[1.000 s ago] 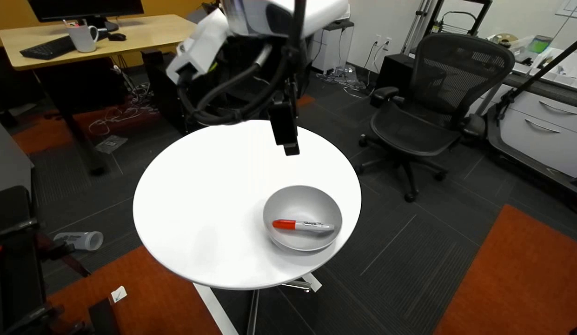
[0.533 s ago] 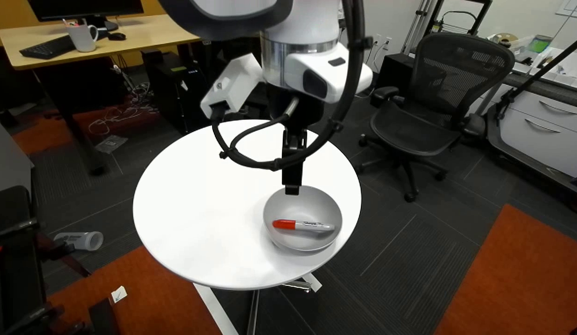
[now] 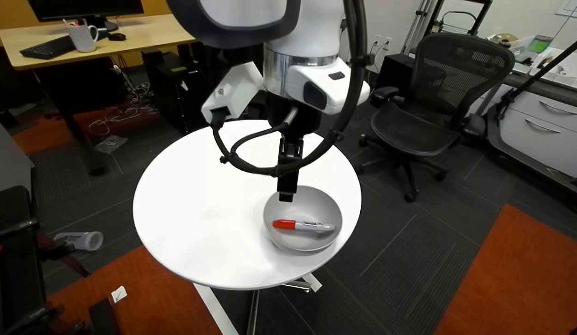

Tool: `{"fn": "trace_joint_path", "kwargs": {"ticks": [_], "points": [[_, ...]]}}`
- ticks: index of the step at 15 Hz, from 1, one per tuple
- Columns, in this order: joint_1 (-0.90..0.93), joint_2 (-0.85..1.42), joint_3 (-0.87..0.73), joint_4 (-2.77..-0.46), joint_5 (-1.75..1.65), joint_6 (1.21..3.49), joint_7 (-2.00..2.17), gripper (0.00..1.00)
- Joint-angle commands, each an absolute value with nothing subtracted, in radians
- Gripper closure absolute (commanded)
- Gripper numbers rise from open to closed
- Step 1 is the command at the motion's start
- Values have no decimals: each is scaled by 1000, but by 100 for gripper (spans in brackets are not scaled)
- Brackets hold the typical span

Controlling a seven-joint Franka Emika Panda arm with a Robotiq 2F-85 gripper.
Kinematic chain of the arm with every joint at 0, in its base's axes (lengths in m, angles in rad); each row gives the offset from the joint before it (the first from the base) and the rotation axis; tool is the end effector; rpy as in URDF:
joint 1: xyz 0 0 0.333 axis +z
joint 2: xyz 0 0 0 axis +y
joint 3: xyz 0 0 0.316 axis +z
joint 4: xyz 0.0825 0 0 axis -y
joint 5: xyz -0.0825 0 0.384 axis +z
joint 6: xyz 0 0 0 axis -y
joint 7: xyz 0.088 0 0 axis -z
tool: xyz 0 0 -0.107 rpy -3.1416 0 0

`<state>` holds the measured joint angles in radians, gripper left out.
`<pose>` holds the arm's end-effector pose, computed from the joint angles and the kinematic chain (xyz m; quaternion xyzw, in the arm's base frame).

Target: Remove the red marker from the grey bowl and place it on the table

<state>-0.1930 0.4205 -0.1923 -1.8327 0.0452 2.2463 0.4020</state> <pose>0.5984 -0.2322 0.3065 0.9210 -0.3889 0.0009 0.0214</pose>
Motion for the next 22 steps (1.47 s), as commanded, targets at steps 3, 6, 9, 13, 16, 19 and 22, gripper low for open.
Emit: {"fn": "trace_joint_path", "kwargs": {"ticks": [3, 6, 9, 13, 16, 19, 22], "points": [[-196, 471, -190, -1783, 76, 2235, 358, 0], [-197, 520, -188, -1749, 89, 2246, 352, 0], [-205, 574, -189, -1696, 106, 2249, 357, 0], [-229, 647, -180, -1601, 146, 2217, 336, 0], [-239, 681, -179, -1569, 166, 2197, 339, 0], [-241, 699, -183, -1575, 166, 2198, 335, 0], [-258, 725, -175, -1554, 170, 2174, 306, 0]]}}
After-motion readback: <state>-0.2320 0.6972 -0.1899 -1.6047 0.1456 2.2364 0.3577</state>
